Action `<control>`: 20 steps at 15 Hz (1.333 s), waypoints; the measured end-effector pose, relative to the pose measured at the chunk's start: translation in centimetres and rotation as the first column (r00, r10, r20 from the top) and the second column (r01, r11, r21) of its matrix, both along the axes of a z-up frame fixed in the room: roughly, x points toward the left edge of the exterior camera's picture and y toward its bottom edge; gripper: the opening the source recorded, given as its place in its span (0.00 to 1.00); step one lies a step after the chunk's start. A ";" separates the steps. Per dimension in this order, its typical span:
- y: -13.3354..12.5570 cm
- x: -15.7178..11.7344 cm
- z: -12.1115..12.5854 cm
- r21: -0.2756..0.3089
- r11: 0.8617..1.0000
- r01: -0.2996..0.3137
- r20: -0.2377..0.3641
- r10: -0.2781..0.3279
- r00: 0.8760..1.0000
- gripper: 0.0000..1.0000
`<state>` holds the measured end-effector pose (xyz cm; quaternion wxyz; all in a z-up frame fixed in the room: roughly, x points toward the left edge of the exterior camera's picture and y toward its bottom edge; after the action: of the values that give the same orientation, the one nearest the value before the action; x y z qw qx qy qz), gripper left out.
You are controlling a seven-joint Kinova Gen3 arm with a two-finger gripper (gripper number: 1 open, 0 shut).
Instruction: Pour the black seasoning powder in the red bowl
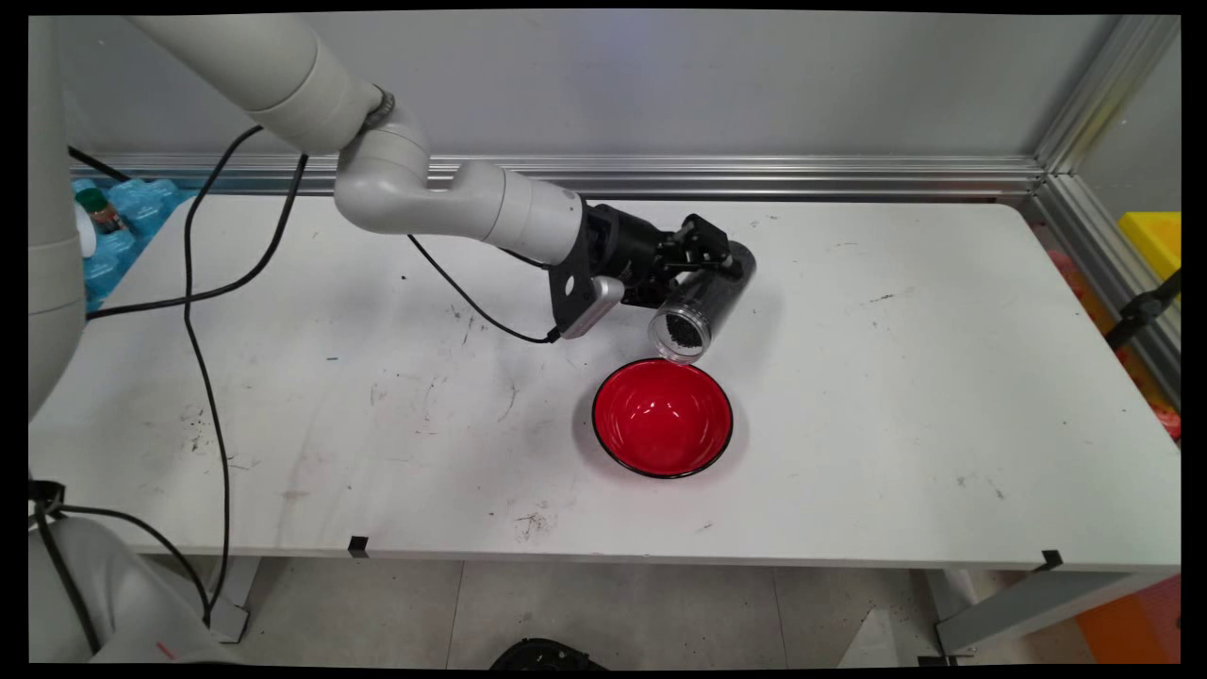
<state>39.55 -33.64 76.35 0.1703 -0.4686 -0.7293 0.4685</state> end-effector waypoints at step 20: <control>-0.6 -1.0 0.4 -0.093 0.996 -0.002 0.008 0.003 1.000 0.00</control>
<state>38.56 -34.22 76.80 0.1447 -0.4771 -0.7080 0.5001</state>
